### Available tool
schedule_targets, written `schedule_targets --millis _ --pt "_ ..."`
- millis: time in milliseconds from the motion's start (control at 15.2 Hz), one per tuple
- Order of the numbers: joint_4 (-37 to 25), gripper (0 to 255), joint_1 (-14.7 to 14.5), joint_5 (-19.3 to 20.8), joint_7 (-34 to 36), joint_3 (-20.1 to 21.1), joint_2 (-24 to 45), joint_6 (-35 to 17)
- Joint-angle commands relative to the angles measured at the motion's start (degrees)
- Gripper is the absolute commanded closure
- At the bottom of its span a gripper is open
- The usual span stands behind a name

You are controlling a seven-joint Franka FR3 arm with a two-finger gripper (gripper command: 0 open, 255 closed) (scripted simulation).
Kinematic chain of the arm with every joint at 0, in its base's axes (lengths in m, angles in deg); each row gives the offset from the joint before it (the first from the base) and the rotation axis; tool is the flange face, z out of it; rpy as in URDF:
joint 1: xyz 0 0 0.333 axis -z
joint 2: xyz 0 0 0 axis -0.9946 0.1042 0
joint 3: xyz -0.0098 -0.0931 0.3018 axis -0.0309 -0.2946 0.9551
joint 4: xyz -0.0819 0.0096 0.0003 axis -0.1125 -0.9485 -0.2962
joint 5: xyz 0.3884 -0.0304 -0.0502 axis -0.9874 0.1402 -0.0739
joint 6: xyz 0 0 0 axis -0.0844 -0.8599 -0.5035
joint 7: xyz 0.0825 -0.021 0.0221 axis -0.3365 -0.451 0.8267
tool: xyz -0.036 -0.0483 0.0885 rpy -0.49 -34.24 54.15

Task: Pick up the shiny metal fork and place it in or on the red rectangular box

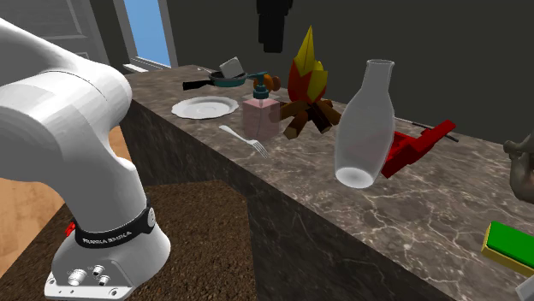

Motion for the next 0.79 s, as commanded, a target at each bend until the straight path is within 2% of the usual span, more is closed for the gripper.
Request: schedule_targets --millis 0,396,726 --pt "0.0 0 0.0 0.0 0.0 0.0 0.0 0.0" --pt "8.0 0 1.2 -5.5 18.3 10.9 -3.0 -3.7" --pt "11.5 0 1.9 -11.0 33.7 20.8 -1.1 -7.8"
